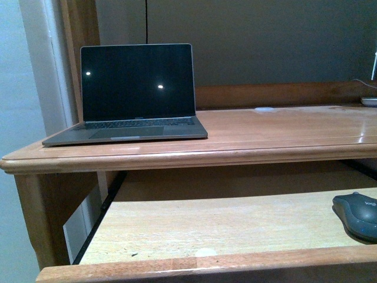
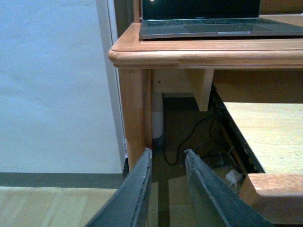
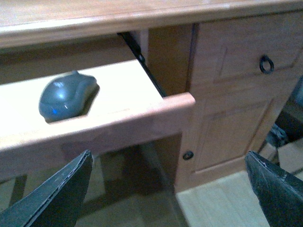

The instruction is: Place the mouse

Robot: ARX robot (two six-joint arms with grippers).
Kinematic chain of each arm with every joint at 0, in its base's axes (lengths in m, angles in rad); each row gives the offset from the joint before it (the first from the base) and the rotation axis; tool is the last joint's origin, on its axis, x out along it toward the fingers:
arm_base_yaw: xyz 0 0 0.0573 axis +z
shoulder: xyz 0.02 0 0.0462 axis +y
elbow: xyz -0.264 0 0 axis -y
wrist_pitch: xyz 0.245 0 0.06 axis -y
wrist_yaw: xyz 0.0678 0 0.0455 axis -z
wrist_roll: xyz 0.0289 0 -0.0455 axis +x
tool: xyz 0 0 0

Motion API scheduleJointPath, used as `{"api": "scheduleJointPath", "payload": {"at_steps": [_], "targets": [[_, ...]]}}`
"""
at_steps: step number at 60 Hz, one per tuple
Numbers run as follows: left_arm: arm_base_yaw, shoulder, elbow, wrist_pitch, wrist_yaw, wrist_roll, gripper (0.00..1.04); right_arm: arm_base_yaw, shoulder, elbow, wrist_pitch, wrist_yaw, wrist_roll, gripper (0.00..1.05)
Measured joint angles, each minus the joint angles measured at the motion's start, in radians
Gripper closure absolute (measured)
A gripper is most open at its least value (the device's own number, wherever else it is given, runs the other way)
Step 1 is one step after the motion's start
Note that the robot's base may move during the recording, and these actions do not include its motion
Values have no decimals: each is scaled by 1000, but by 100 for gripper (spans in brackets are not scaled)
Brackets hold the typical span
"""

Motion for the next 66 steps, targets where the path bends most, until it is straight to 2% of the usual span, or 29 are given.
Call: {"api": "scheduleJointPath", "payload": {"at_steps": [2,9,15,20,25,32,43,54,66], "targets": [[10,-27,-6,-21,7,0,102,9,50,24,47,-3,-5,7],[39,-130,-24,-104,37,-5,102,48,253,136,195,-23,-27,7],[59,-212,-34,-173,56,-6,102,106,410,227,233,-56,-55,7],[121,-278,-43,-230,140,-6,102,143,527,297,232,-87,-82,7],[155,-336,-47,-283,145,-6,102,154,650,360,202,-105,-122,7],[159,-424,-48,-362,156,-6,102,156,795,469,123,-117,-155,7],[159,-543,-48,-475,156,-6,102,134,974,643,4,-83,-147,7],[159,-626,-48,-554,156,-6,102,115,1070,704,-103,-63,-119,7],[159,-690,-48,-618,156,-6,102,101,1114,738,-148,-59,-97,7]]}}
